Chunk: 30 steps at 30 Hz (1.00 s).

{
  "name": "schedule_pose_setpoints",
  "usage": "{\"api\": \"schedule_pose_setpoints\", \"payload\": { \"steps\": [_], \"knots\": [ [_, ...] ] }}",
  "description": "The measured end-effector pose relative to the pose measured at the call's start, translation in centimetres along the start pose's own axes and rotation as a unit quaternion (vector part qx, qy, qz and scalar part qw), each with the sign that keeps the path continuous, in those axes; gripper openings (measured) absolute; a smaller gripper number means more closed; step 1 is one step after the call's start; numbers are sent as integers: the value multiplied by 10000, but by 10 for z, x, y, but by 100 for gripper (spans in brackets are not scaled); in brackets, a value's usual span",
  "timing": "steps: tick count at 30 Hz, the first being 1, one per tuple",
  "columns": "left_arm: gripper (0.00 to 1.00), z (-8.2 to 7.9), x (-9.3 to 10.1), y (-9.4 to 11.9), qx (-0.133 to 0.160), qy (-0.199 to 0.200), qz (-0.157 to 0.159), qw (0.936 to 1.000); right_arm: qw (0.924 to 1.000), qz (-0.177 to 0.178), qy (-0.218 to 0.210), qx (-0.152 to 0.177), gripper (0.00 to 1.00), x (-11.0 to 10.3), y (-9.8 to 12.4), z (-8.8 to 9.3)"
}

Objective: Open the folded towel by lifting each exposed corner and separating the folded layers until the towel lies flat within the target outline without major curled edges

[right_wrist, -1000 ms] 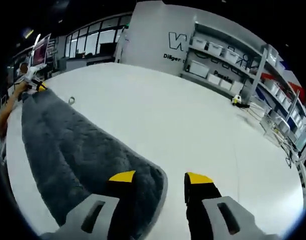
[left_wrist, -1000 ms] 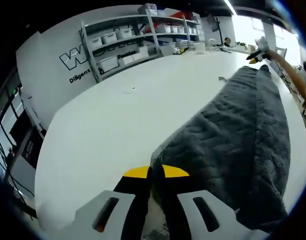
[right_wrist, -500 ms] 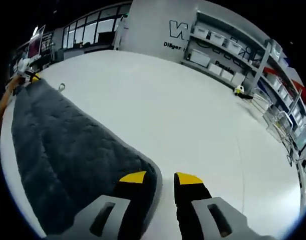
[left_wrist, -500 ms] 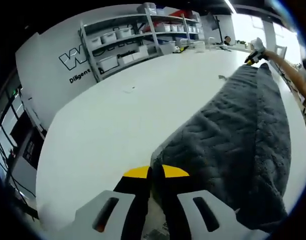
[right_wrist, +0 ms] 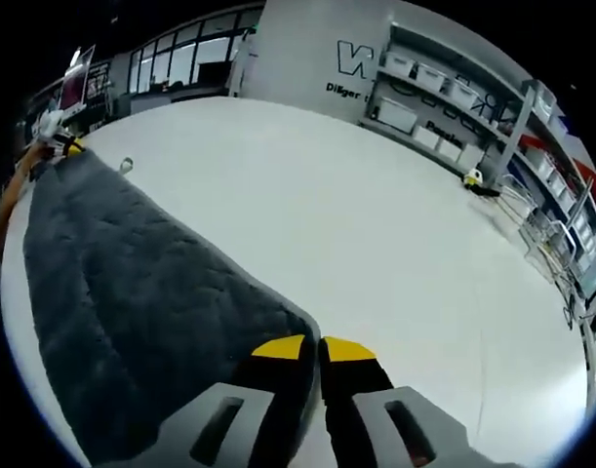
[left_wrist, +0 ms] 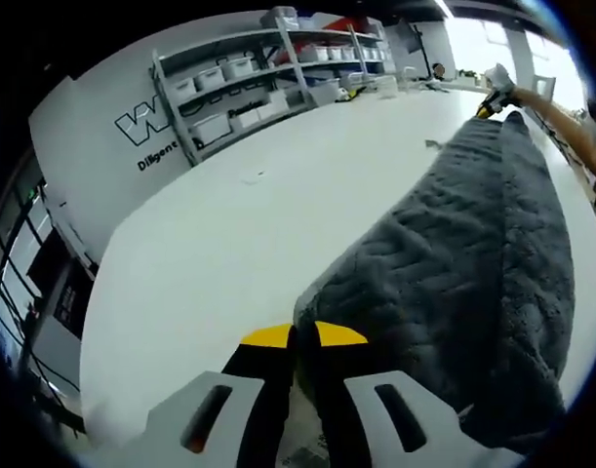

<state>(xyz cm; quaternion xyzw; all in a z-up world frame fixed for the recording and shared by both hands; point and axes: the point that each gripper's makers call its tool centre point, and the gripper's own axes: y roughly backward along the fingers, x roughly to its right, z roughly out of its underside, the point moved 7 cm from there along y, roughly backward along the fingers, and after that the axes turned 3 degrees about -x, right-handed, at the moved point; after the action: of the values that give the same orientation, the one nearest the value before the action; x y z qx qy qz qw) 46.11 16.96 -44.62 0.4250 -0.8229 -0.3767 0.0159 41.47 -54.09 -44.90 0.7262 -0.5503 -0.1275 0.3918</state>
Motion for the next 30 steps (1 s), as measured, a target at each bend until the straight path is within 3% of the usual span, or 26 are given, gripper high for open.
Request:
{"api": "schedule_pose_setpoints", "payload": {
  "steps": [12,30],
  "knots": [
    [6,0,-5,-2,-41,-35,-98,9999,9994,197,232,-149,1,7,-5,-7],
    [5,-5,-16,-14,-72,96,-97,9999,9994,328,130,47,1,17,-18,-15]
  ]
}}
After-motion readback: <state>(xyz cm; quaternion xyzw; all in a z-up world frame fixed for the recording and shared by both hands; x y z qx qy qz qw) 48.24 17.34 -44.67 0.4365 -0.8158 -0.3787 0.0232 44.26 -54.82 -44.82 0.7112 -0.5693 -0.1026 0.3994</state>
